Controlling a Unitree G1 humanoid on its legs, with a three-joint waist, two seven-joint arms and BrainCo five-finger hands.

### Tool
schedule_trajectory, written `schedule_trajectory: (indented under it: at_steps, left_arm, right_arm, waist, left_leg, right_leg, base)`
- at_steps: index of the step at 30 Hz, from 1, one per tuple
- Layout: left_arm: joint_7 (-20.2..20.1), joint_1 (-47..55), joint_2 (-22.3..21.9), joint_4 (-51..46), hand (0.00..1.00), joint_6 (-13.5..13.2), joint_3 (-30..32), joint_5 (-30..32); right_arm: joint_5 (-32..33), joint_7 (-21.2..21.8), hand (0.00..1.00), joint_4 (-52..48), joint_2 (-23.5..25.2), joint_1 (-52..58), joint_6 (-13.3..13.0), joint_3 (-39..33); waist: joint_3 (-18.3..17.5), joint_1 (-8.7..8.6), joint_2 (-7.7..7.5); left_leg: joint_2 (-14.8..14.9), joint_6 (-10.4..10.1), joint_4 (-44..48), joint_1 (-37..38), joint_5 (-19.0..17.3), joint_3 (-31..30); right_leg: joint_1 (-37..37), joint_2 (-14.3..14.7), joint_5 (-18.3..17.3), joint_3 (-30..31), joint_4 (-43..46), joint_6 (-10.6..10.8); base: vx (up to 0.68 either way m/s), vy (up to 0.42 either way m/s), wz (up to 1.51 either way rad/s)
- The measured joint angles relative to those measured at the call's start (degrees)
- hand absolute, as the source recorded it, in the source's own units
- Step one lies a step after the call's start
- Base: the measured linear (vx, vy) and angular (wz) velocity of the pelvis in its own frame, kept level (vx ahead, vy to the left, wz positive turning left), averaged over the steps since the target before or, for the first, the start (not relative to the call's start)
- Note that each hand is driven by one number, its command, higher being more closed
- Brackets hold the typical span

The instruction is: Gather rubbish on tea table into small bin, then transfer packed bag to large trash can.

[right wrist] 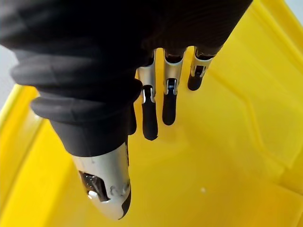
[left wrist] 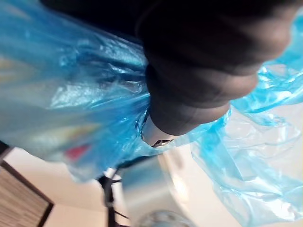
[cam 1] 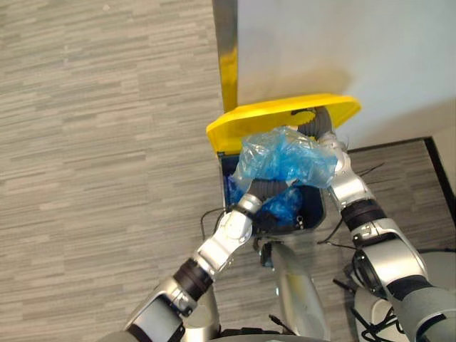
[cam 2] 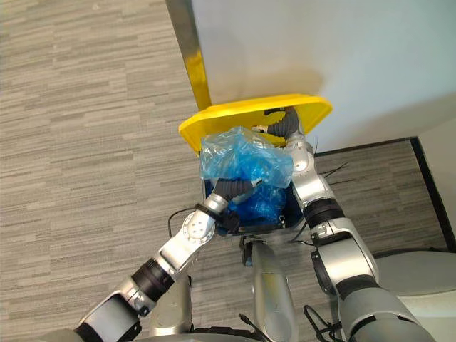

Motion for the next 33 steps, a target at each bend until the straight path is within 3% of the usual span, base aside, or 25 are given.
schedule_trajectory:
  at_steps: [5,6,11,16,20,26,31,33]
  left_arm:
    - [2.34,-5.70,-0.06,15.10,1.00,2.61,5.52,5.12]
    - [2.60,-7.17,-0.08,18.18,0.00,3.44,6.38,7.58]
    - [4.61,-9.07,-1.10,28.49,0.00,6.25,9.99,15.75]
    - [5.06,-7.87,-1.16,32.47,0.00,8.30,12.49,18.06]
    - [5.04,-6.49,-2.00,32.42,0.00,8.39,13.46,19.07]
    - [4.91,-0.57,-1.44,28.81,0.00,8.27,13.50,19.11]
    - [4.79,6.56,1.68,23.43,0.00,7.51,15.78,17.23]
    - [4.77,10.18,3.21,21.72,0.00,6.65,17.55,16.37]
  right_arm:
    - [0.02,-0.03,0.00,-4.32,-1.09,-3.11,-0.94,0.03]
    - [0.01,-0.08,0.00,-5.76,-1.83,-3.47,-1.33,0.03]
    - [0.04,-1.17,0.00,-8.22,-2.93,-3.80,-3.56,1.62]
    - [0.05,-1.76,0.00,-8.22,-2.71,-3.73,-4.41,2.13]
    - [-0.16,-2.33,0.00,-8.37,-2.56,-2.68,-4.91,2.24]
    - [-2.40,-2.12,0.00,-12.16,-2.68,7.39,-5.07,1.77]
    - [-3.13,-0.44,0.00,-13.03,-1.07,18.86,-5.02,-0.64]
    - [-3.31,0.35,0.00,-14.67,1.18,24.28,-5.09,-2.04]
  waist:
    - [2.22,-2.08,-1.17]
    - [3.26,-2.24,-1.19]
    - [3.84,-2.92,-1.93]
    - [4.08,-2.70,-2.36]
    - [4.07,-2.61,-2.38]
    - [4.06,-2.31,-2.40]
    - [3.88,-2.00,-3.11]
    - [3.77,-1.81,-3.49]
  left_leg:
    - [-0.05,-0.37,0.97,-4.36,0.16,0.48]
    - [0.10,-0.38,1.95,-5.29,0.12,0.55]
    - [0.20,-0.64,5.28,-9.54,-1.24,2.17]
    - [-0.83,-0.15,6.27,-10.60,-1.82,2.79]
    - [-1.20,-0.07,6.17,-10.52,-1.85,2.84]
    - [-1.92,0.03,5.41,-8.22,-1.79,2.30]
    - [-3.43,0.52,6.86,-3.34,-1.59,2.58]
    - [-3.92,1.87,8.32,-1.42,-2.26,3.53]
  right_leg:
    - [-4.84,0.01,0.04,0.40,1.02,-0.03]
    - [-5.55,0.16,-0.01,0.31,1.29,-0.12]
    - [-9.69,0.12,-0.06,0.89,2.94,-0.52]
    - [-11.01,-0.51,0.01,1.94,3.54,-0.63]
    - [-10.87,-0.97,-0.06,2.03,3.58,-0.53]
    - [-8.56,-2.32,-0.53,1.28,4.28,-0.63]
    - [-1.41,-5.19,-0.73,0.42,4.11,-0.33]
    - [1.63,-5.46,0.58,0.96,2.35,0.53]
  base:
    - [0.01,-0.031,-0.08]
    - [0.03,-0.029,-0.08]
    - [0.03,0.002,-0.11]
    - [0.01,0.017,-0.05]
    - [0.01,0.012,0.04]
    - [0.04,0.013,0.11]
    - [-0.02,0.068,0.24]
    - [-0.09,0.147,-0.09]
